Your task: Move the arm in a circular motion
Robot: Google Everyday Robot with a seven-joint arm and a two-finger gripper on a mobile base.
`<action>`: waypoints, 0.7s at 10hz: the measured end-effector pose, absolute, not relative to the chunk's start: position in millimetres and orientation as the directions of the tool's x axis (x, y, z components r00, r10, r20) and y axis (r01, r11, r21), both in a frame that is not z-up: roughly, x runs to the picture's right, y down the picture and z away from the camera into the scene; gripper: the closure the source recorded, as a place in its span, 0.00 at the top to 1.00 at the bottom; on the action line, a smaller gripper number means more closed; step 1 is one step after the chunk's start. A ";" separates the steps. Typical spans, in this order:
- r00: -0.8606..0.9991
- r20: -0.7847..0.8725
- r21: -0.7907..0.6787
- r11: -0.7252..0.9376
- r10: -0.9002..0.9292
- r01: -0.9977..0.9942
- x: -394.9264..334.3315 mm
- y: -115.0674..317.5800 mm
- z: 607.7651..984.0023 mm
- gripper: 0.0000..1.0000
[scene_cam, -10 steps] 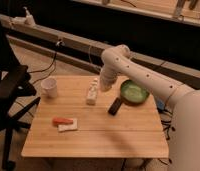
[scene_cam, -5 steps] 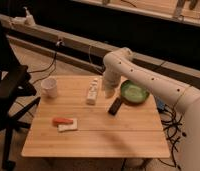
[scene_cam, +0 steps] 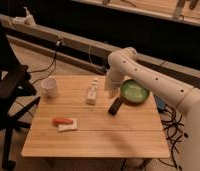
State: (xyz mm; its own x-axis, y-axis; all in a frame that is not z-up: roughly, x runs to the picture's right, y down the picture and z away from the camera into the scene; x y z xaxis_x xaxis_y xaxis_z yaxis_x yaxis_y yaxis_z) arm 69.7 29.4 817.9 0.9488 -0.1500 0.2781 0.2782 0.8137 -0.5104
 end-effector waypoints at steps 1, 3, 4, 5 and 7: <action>0.955 0.257 -0.512 0.817 -0.150 0.266 56.8 28.1 820.1 0.40; 0.956 0.256 -0.523 0.812 -0.142 0.260 53.1 33.3 817.9 0.20; 0.957 0.258 -0.537 0.803 -0.135 0.258 53.3 42.9 816.0 0.12; 0.963 0.245 -0.557 0.797 -0.112 0.234 62.8 57.9 809.8 0.03; 0.977 0.207 -0.588 0.792 -0.051 0.166 88.5 88.4 792.3 0.00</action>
